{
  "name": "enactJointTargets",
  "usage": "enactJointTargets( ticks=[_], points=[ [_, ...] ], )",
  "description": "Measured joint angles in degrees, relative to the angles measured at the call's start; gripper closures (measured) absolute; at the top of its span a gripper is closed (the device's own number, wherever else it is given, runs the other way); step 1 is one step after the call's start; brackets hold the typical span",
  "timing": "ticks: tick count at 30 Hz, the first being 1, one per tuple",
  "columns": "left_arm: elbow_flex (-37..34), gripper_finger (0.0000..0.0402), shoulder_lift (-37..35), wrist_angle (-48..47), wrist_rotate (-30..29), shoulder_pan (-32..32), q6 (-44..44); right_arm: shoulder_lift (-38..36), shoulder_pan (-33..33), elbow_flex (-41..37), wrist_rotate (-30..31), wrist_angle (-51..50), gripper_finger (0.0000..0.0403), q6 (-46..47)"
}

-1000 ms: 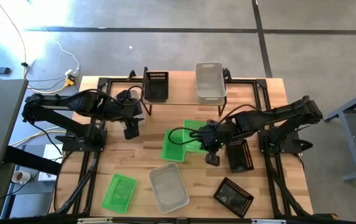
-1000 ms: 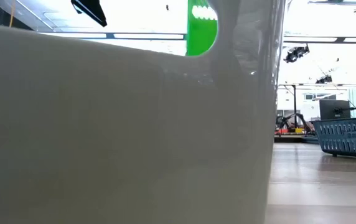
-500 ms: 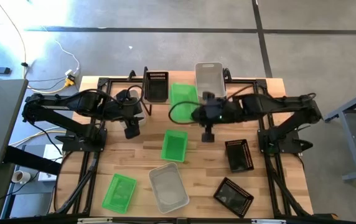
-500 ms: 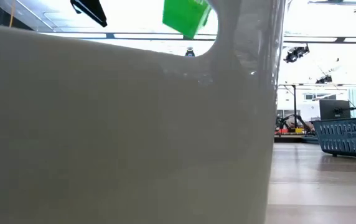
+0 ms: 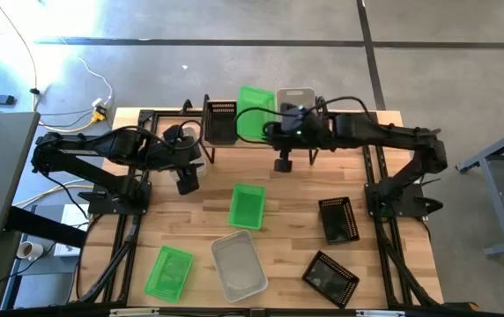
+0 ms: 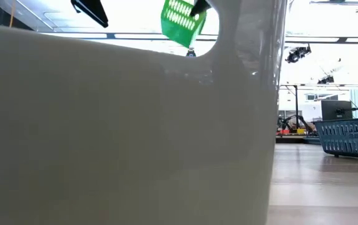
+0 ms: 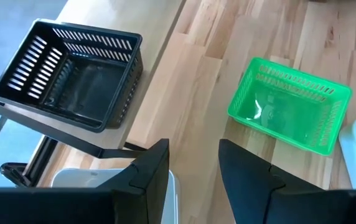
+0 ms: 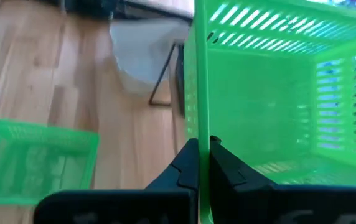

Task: Stack baskets on shelf by color
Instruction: Put the top right green bin on the shelf

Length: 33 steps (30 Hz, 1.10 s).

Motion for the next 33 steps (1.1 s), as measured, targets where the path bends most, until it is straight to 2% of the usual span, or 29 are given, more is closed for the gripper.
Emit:
enactJointTargets(
  ticks=[11, 33],
  points=[
    [0.0, 0.0271, 0.0, -0.14, 0.35, 0.0, -1.31, 7.5, -2.39, -0.02, -0.81, -6.54, 0.0403, 0.02],
    [0.0, 0.0271, 0.0, -0.35, 0.79, -0.01, -1.49, 12.35, -6.91, -0.04, -0.86, -6.31, 0.0403, -2.44]
  ],
)
